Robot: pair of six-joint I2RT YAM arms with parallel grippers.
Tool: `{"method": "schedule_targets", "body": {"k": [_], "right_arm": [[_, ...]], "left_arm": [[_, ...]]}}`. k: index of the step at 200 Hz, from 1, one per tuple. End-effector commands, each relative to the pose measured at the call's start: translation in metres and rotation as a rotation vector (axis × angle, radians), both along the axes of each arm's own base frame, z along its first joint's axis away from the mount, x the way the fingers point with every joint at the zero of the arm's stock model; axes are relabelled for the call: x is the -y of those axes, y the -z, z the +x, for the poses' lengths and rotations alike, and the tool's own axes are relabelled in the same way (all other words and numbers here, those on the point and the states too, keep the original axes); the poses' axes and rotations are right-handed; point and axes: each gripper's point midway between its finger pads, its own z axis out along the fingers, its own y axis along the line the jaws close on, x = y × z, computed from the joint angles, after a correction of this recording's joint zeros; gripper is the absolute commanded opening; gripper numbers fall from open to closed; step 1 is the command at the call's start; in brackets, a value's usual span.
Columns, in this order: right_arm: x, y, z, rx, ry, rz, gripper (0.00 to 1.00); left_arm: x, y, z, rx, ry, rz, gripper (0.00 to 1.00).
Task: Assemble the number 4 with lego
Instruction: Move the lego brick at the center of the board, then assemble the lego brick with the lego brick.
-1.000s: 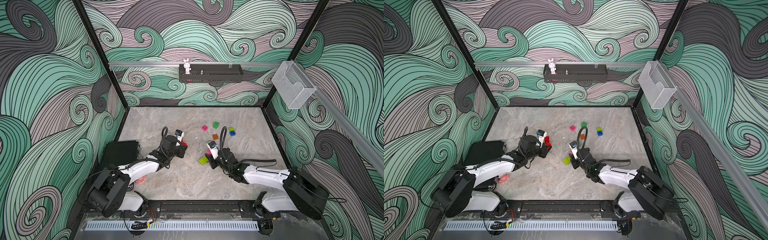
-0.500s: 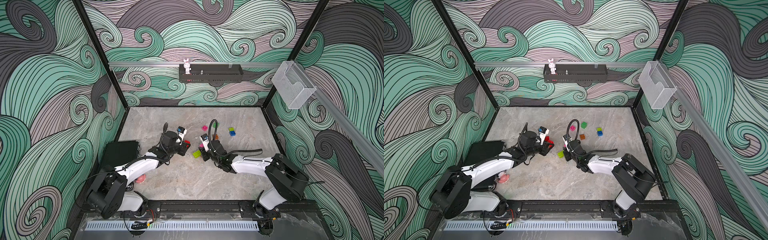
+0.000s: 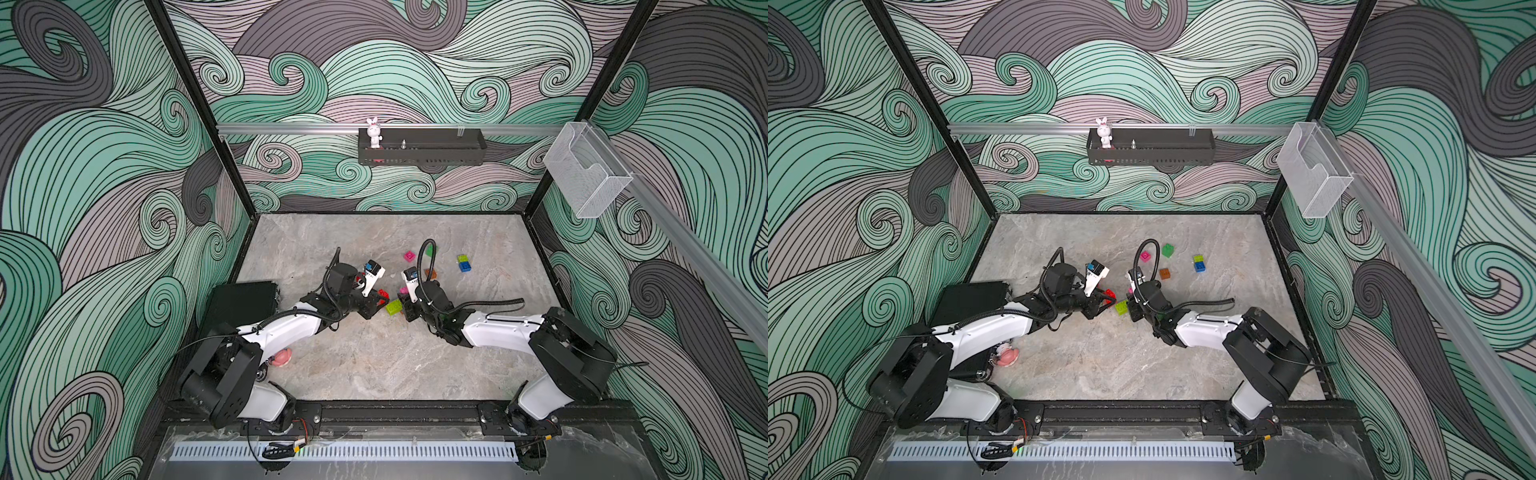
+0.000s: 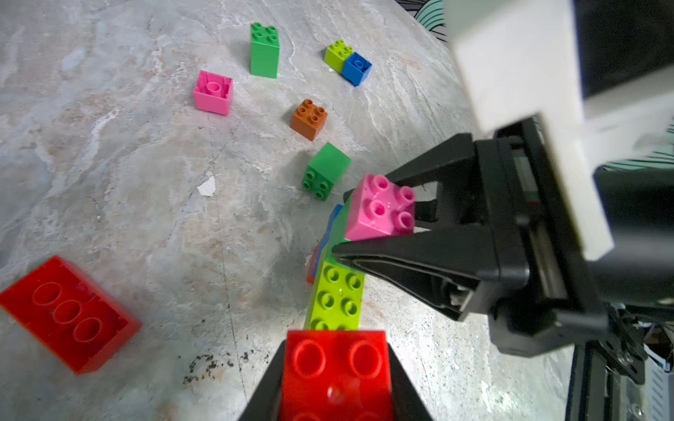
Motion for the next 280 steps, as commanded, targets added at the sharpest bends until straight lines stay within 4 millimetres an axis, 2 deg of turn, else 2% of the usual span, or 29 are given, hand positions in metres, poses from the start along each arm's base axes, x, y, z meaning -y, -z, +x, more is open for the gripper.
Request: {"method": "schedule_targets", "body": {"k": [1, 16, 21, 48, 121, 203, 233, 280], "right_arm": [[0.036, 0.074, -0.034, -0.204, -0.002, -0.206, 0.14], [0.035, 0.075, -0.035, -0.211, -0.010, -0.213, 0.14], [0.035, 0.076, -0.035, -0.213, -0.012, -0.215, 0.14], [0.037, 0.080, -0.037, -0.233, -0.018, -0.256, 0.14], [0.044, 0.095, -0.048, -0.291, -0.055, -0.330, 0.13], [0.038, 0.100, -0.051, -0.301, -0.086, -0.312, 0.12], [0.039, 0.100, -0.052, -0.301, -0.086, -0.310, 0.11], [0.038, 0.099, -0.052, -0.299, -0.090, -0.305, 0.11]], "left_arm": [[0.008, -0.005, -0.002, 0.092, 0.094, 0.002, 0.00], [0.010, -0.008, -0.003, 0.122, 0.123, 0.010, 0.00], [0.011, 0.003, -0.002, 0.102, 0.131, 0.029, 0.00], [0.012, 0.010, 0.002, 0.096, 0.127, 0.046, 0.00], [0.007, 0.008, 0.005, 0.134, 0.091, 0.044, 0.00], [0.024, 0.008, 0.002, 0.170, 0.165, 0.004, 0.00], [0.029, 0.021, -0.001, 0.176, 0.209, 0.068, 0.00], [0.022, 0.033, 0.006, 0.182, 0.170, 0.125, 0.00]]}}
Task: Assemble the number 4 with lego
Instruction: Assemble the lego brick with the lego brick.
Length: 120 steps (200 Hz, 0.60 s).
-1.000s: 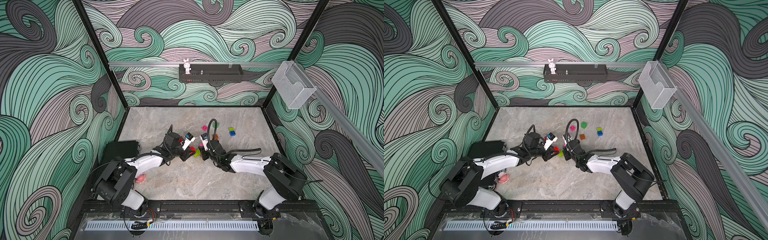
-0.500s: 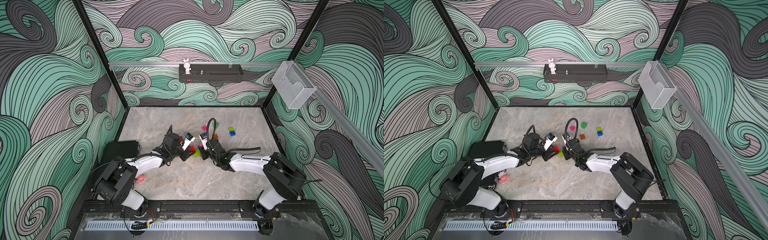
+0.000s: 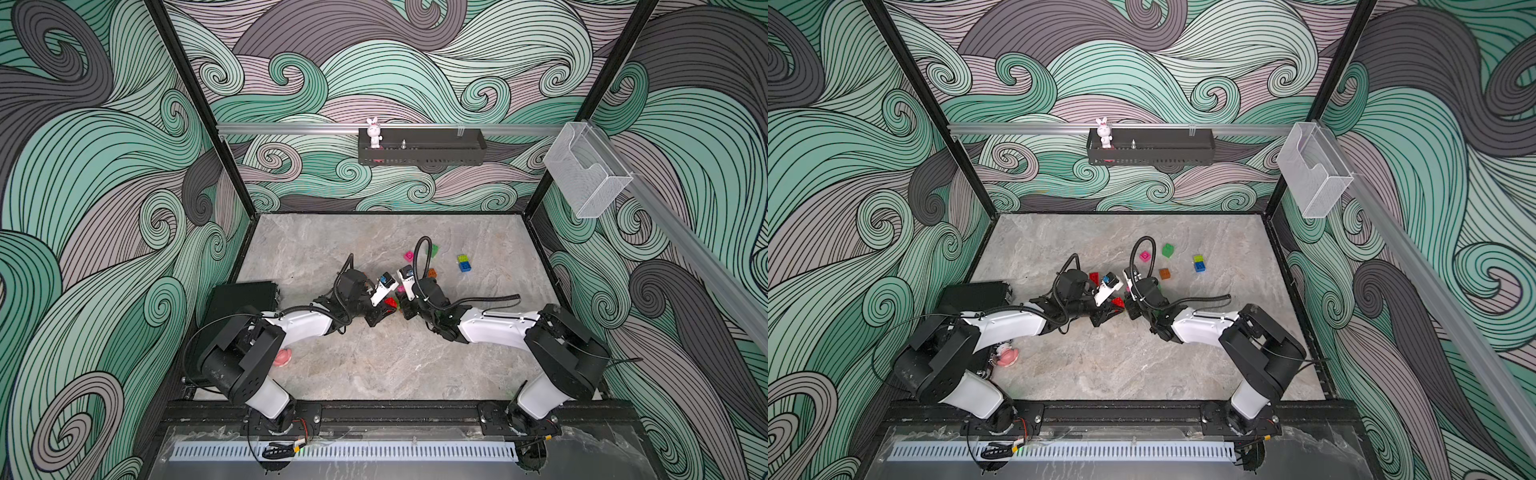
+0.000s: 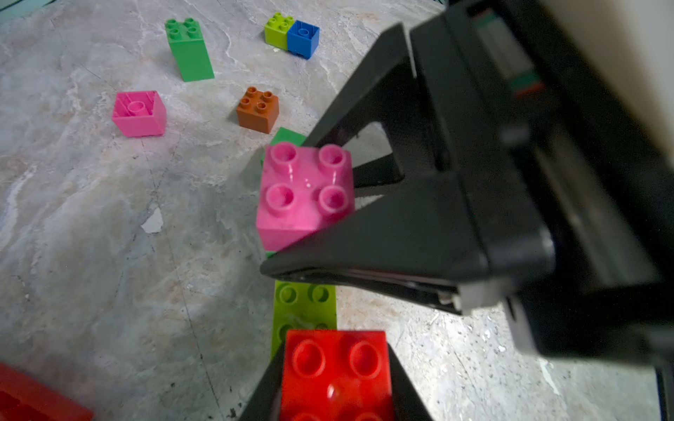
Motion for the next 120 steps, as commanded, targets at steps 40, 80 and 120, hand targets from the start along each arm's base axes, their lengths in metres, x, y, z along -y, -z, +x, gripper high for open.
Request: {"method": "schedule_targets", "body": {"k": [40, 80, 120], "right_arm": [[0.045, 0.097, -0.057, -0.297, -0.047, -0.261, 0.10], [0.044, 0.097, -0.056, -0.297, -0.046, -0.260, 0.09], [0.045, 0.098, -0.057, -0.296, -0.046, -0.261, 0.09]], "left_arm": [[-0.002, 0.001, 0.015, 0.074, -0.033, 0.035, 0.00], [-0.001, 0.007, 0.016, 0.086, -0.028, 0.042, 0.00], [0.004, 0.018, 0.005, 0.071, 0.005, 0.057, 0.00]]}}
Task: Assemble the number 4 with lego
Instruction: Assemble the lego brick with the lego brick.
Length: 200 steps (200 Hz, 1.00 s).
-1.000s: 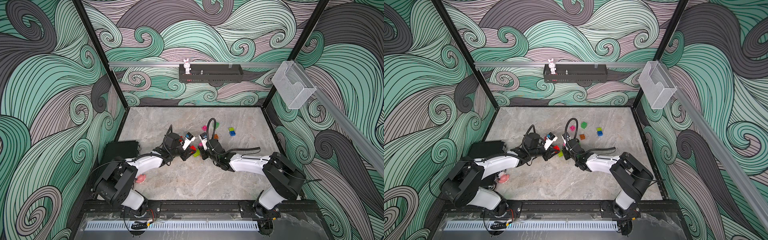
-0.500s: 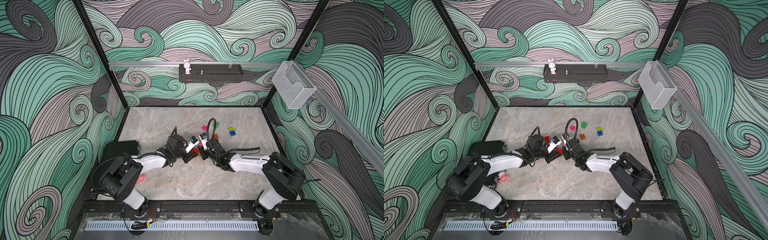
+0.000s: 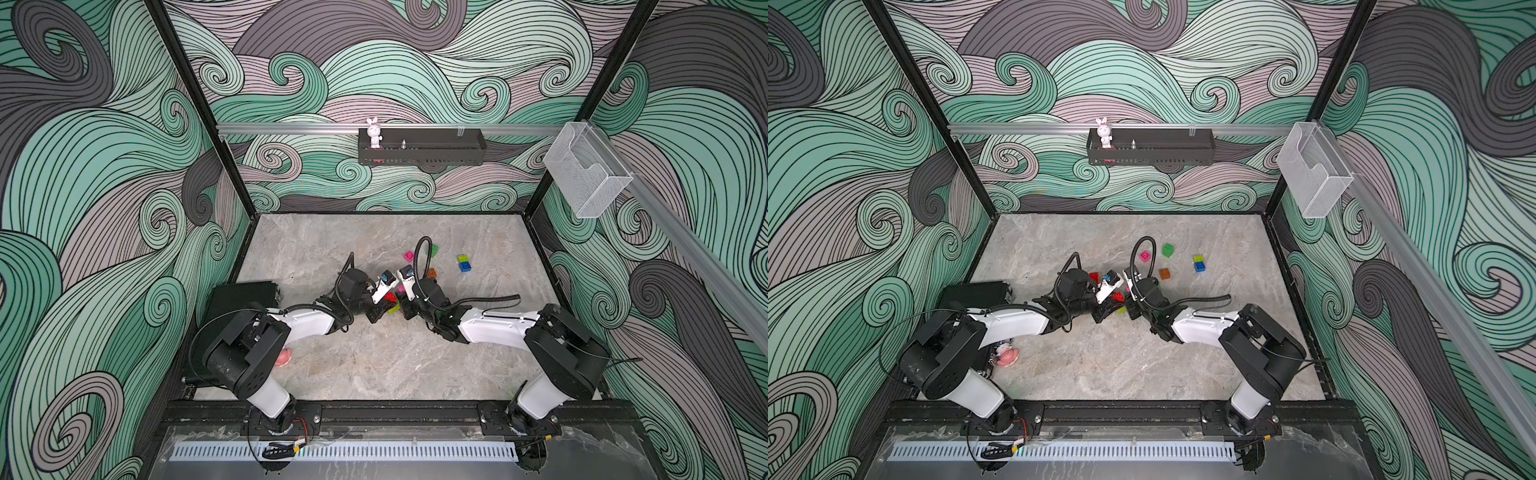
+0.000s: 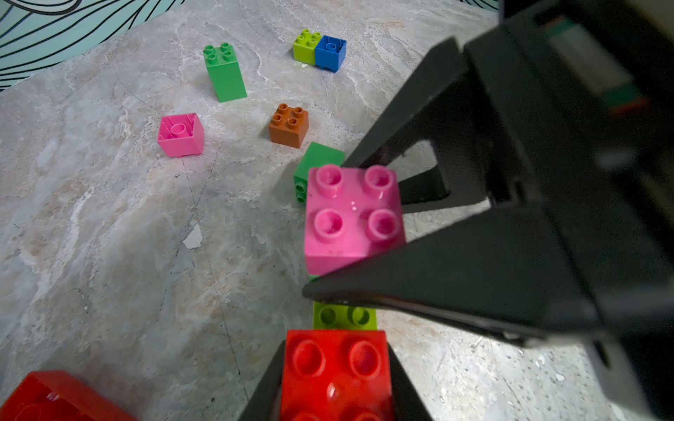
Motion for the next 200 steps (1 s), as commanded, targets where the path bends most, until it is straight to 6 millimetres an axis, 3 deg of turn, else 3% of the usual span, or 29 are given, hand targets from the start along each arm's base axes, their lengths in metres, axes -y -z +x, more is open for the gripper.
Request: {"method": "schedule_targets", "body": {"k": [1, 78, 150, 200], "right_arm": [[0.045, 0.098, -0.056, -0.298, -0.043, -0.264, 0.09], [0.045, 0.098, -0.056, -0.297, -0.042, -0.267, 0.09], [0.045, 0.098, -0.056, -0.295, -0.040, -0.265, 0.08], [0.044, 0.100, -0.060, -0.306, -0.060, -0.263, 0.08]], "left_arm": [[0.002, 0.017, -0.010, -0.018, 0.029, 0.040, 0.00], [-0.020, 0.030, -0.014, -0.029, -0.059, 0.104, 0.00], [-0.021, 0.045, -0.021, -0.071, -0.060, 0.116, 0.00], [-0.024, 0.067, -0.031, -0.078, -0.036, 0.212, 0.00]]}}
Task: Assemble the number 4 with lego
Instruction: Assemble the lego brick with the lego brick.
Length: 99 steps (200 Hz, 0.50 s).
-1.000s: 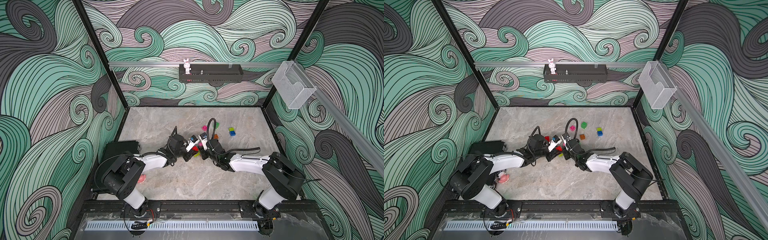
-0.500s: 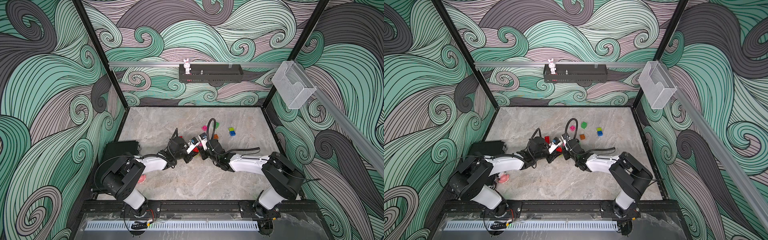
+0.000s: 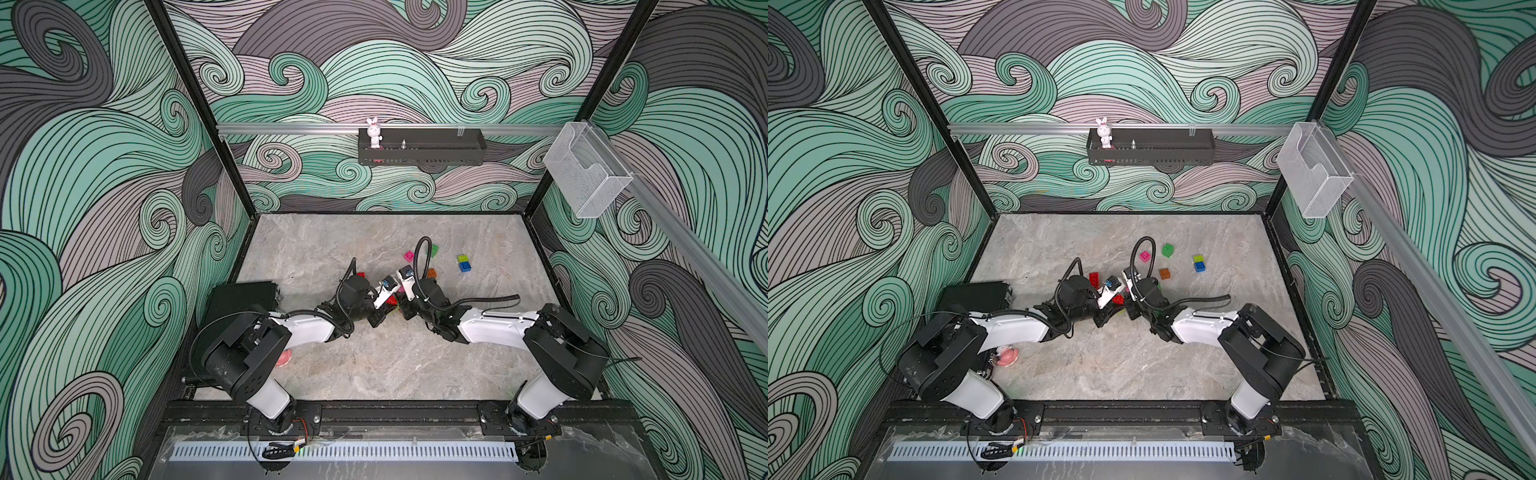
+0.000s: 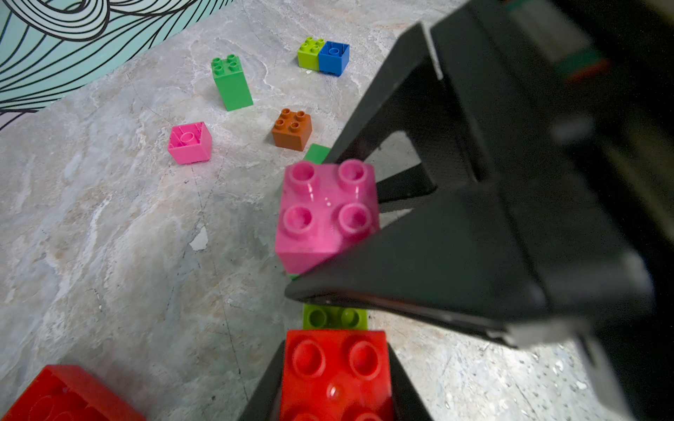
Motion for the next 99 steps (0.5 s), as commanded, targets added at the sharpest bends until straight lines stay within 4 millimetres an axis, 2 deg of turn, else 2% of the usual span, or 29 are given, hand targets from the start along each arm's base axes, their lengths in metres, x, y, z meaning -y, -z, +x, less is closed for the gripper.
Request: {"method": "schedule_targets", "body": {"k": [1, 47, 70, 86, 99], "right_arm": [[0.046, 0.100, -0.059, -0.305, -0.048, -0.267, 0.08], [0.046, 0.101, -0.060, -0.309, -0.052, -0.267, 0.07], [0.045, 0.103, -0.061, -0.314, -0.057, -0.270, 0.07], [0.045, 0.103, -0.061, -0.315, -0.058, -0.271, 0.07], [0.046, 0.103, -0.061, -0.316, -0.055, -0.274, 0.07]], "left_arm": [[-0.024, 0.060, -0.026, -0.147, -0.009, 0.178, 0.00], [-0.027, 0.069, -0.029, -0.166, -0.019, 0.201, 0.00], [-0.031, 0.069, -0.022, -0.174, -0.069, 0.224, 0.00], [-0.028, 0.056, -0.015, -0.174, -0.095, 0.204, 0.18], [-0.019, 0.033, -0.011, -0.153, -0.099, 0.118, 0.39]]}}
